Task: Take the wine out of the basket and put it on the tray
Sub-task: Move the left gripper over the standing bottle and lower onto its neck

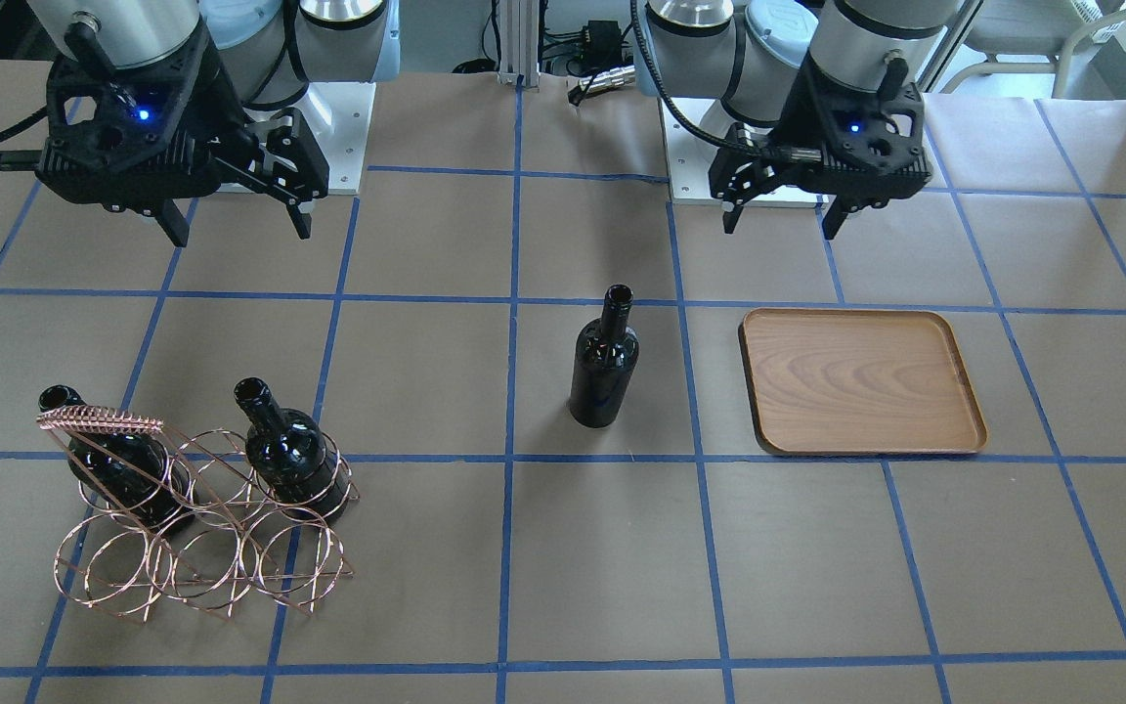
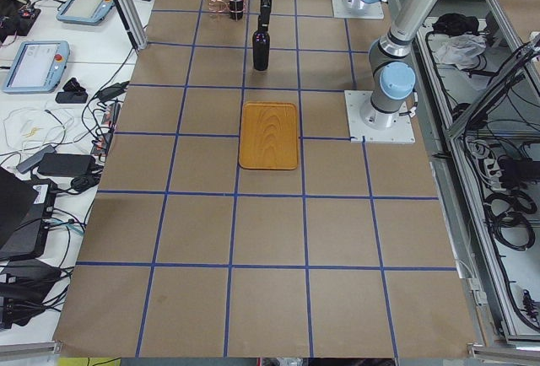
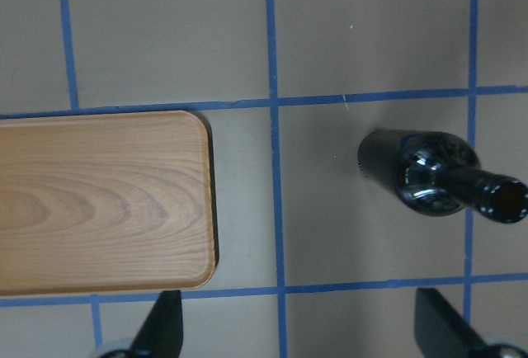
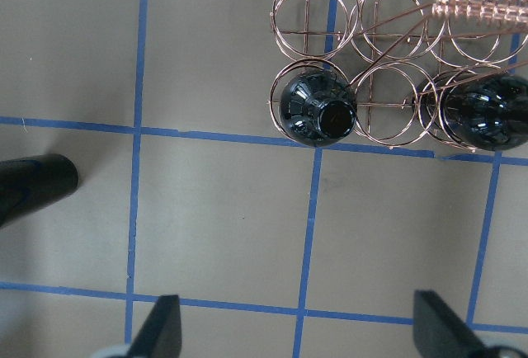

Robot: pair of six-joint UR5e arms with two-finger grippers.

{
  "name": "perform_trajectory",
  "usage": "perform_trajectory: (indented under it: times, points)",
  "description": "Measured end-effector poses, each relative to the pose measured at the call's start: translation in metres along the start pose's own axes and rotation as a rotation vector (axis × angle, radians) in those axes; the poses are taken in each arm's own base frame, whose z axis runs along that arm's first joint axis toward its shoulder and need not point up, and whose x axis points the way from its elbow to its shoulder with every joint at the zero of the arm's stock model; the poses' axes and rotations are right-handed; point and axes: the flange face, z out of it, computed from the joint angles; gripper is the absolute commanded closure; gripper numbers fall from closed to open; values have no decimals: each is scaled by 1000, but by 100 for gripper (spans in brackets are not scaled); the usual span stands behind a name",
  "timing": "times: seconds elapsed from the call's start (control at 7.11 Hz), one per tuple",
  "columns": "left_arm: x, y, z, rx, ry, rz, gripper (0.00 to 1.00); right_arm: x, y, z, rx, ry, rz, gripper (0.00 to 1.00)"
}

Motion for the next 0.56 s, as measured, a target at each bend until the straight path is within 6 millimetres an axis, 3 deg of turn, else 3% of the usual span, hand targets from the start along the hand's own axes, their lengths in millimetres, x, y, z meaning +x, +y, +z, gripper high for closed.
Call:
perform_trajectory:
  times: [0.28,0.56]
  points:
    - [56,6,8,14,40,-11,0,2,5,-4,13,-2,-4,0]
    - [81,-1,28,3,53,8,3,1,16,-2,12,-8,1,0]
